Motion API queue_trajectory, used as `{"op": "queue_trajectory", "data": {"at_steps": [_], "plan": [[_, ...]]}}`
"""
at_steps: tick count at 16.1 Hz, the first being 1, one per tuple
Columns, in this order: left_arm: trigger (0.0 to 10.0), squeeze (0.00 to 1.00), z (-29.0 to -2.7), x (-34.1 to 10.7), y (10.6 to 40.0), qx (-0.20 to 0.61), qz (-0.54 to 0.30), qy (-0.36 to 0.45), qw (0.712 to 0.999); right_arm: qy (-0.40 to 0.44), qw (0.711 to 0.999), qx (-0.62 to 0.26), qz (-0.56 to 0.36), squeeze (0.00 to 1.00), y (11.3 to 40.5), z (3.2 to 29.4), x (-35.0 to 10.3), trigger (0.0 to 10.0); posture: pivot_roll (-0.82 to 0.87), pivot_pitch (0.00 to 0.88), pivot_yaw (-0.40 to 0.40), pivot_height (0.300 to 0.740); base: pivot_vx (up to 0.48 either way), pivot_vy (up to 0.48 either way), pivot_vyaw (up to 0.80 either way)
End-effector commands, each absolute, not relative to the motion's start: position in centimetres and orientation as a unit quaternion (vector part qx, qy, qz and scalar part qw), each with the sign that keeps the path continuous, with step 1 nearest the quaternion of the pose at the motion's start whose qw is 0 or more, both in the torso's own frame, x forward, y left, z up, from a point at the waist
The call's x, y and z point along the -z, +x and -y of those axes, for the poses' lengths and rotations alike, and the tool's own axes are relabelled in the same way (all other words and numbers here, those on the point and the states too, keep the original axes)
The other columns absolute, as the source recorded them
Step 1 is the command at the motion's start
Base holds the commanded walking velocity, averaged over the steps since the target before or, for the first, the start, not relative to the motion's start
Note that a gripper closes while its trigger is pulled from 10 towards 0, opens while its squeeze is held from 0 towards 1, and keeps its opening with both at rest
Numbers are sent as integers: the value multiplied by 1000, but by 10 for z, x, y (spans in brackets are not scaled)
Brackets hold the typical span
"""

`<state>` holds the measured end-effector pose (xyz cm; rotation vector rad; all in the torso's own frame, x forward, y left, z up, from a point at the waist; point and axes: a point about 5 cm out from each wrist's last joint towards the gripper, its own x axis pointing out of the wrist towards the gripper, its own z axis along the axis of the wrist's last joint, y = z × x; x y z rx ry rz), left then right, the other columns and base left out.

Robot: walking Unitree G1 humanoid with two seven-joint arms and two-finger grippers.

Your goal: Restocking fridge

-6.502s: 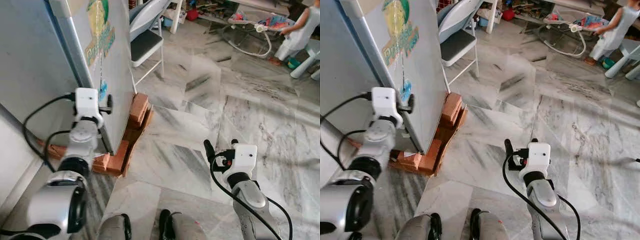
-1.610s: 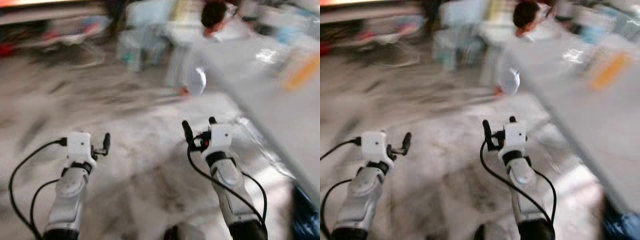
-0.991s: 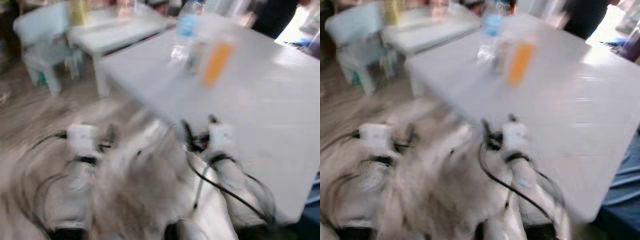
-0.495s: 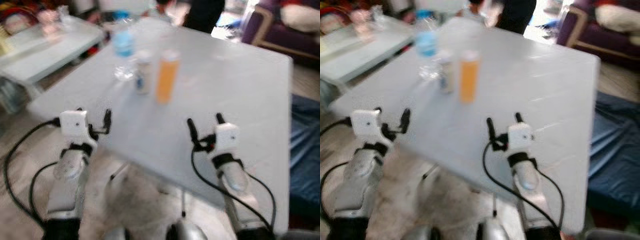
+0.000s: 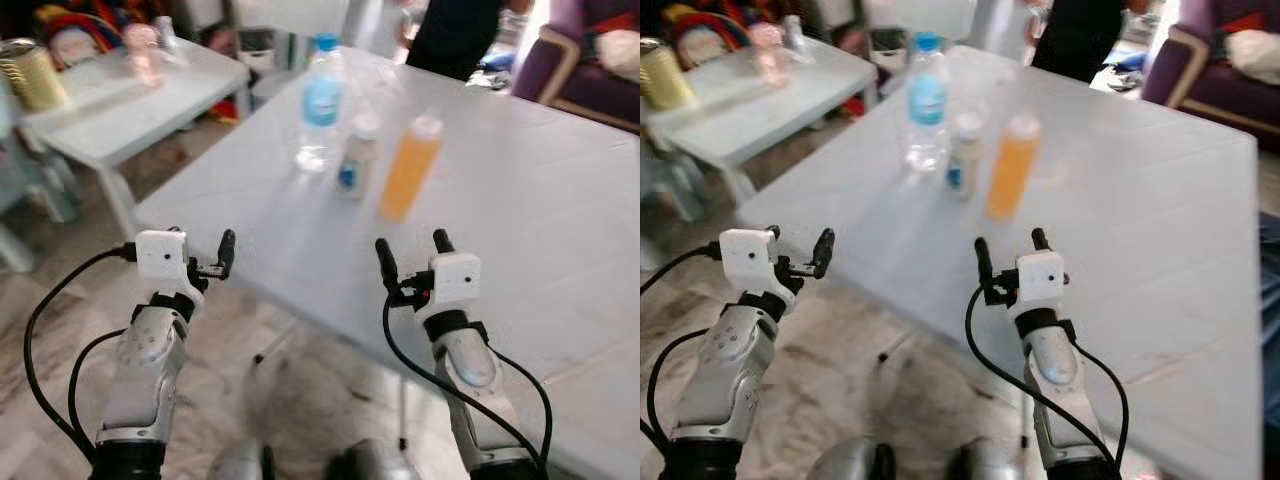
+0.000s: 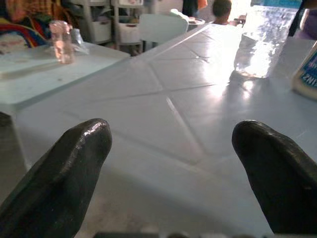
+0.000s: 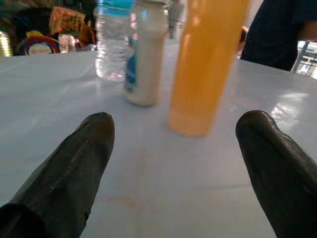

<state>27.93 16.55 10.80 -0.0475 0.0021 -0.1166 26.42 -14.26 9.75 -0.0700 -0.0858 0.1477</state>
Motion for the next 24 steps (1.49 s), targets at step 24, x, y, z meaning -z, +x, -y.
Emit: {"op": "queue_trajectory", "data": {"at_steps": [24], "plan": [[10000, 0, -184, -105, 267, 14, 19, -8, 1000, -46, 996, -9, 79, 0, 262, 168, -112, 10000, 48, 48, -47, 740, 108, 20, -327]]}}
